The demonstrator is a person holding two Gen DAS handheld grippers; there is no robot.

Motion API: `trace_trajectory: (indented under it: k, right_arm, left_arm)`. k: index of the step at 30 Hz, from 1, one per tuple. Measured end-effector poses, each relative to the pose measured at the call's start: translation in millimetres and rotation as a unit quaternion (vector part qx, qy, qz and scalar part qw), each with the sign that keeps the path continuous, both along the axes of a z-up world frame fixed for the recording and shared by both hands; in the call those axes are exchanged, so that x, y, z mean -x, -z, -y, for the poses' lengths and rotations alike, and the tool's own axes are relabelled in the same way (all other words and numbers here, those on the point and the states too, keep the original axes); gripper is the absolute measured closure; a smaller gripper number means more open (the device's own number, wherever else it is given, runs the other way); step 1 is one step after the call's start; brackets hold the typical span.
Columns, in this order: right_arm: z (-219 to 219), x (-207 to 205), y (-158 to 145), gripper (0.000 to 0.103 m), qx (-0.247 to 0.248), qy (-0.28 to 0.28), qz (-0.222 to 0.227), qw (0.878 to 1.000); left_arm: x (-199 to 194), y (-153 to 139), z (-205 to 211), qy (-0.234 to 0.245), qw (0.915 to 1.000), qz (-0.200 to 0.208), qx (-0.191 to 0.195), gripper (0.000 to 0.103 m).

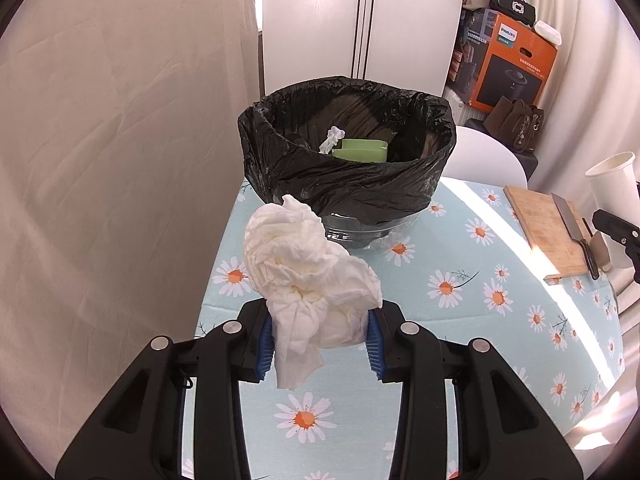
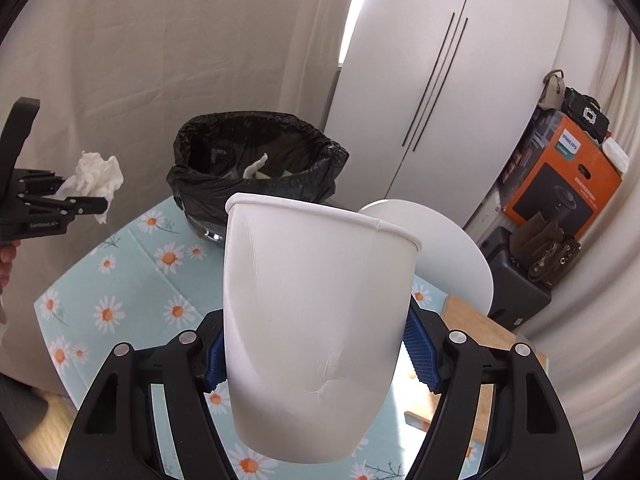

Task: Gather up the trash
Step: 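Carry the white cup and tissue up over the black bin, then open both tools to drop the cup and tissue into the bin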

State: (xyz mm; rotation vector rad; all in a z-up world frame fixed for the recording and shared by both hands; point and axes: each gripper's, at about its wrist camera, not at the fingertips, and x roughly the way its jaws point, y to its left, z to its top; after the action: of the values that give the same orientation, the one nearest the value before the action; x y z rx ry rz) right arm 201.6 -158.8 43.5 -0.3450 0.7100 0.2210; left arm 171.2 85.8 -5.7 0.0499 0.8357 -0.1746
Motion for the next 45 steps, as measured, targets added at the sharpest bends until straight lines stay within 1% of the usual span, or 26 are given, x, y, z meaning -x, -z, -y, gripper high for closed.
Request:
trace_trajectory:
  k: [5, 10, 15, 20, 24, 28, 30, 32, 36, 38, 40, 42, 43, 44, 45]
  right_arm:
    - [-7, -22, -14, 0.036, -0.011, -0.028, 0.015, 0.999]
    - [-22, -55, -15, 0.036, -0.025, -0.032, 0.02, 0.999]
    - [-43, -88, -21, 0.036, -0.045, -0.023, 0.018, 0.999]
    - [-65, -120, -26, 0.036, -0.049, -0.009, 0.016, 0.999]
    - [-77, -147, -25, 0.036, -0.058, 0.009, 0.012, 0.998]
    - [-85, -173, -19, 0.036, -0.077, 0.027, 0.007, 0.997]
    - [-89, -187, -13, 0.036, -0.083, 0.035, 0.002, 0.996]
    - [-94, -199, -5, 0.036, -0.079, 0.046, -0.004, 0.996]
    - [-100, -220, 12, 0.036, -0.077, 0.068, -0.02, 0.995]
    - [-100, -228, 20, 0.036, -0.08, 0.077, -0.03, 0.993]
    - [-102, -234, 27, 0.036, -0.074, 0.082, -0.041, 0.993]
    - [-103, -239, 32, 0.036, -0.07, 0.086, -0.046, 0.993]
    - [-104, -241, 34, 0.036, -0.07, 0.087, -0.05, 0.993]
    - [-104, -244, 35, 0.036, -0.069, 0.088, -0.05, 0.992]
    - [-105, -245, 36, 0.034, -0.066, 0.09, -0.051, 0.992]
  left_arm:
    - [-3, -18, 8, 0.001, 0.9999, 0.004, -0.009, 0.065]
    - [-17, -30, 14, 0.034, 0.9983, 0.003, -0.048, 0.065]
    - [-52, -38, 13, 0.064, 0.9959, 0.002, -0.064, 0.065]
    - [-92, -45, 12, 0.105, 0.9924, 0.004, -0.065, 0.065]
    - [-126, -47, 10, 0.14, 0.9879, 0.005, -0.067, 0.065]
    - [-160, -39, 12, 0.176, 0.9822, 0.004, -0.065, 0.065]
    - [-174, -32, 14, 0.199, 0.9785, 0.0, -0.054, 0.065]
    - [-188, -23, 15, 0.219, 0.975, -0.01, -0.04, 0.065]
    - [-208, -1, 20, 0.253, 0.9668, -0.025, -0.029, 0.065]
    - [-218, 10, 23, 0.261, 0.9643, -0.035, -0.029, 0.065]
    - [-222, 16, 26, 0.268, 0.9622, -0.035, -0.037, 0.065]
    - [-226, 16, 26, 0.277, 0.9598, -0.033, -0.03, 0.064]
    - [-227, 16, 26, 0.28, 0.9592, -0.029, -0.025, 0.06]
    - [-228, 15, 25, 0.284, 0.9582, -0.026, -0.021, 0.047]
    - [-229, 14, 25, 0.287, 0.9575, -0.02, -0.018, 0.039]
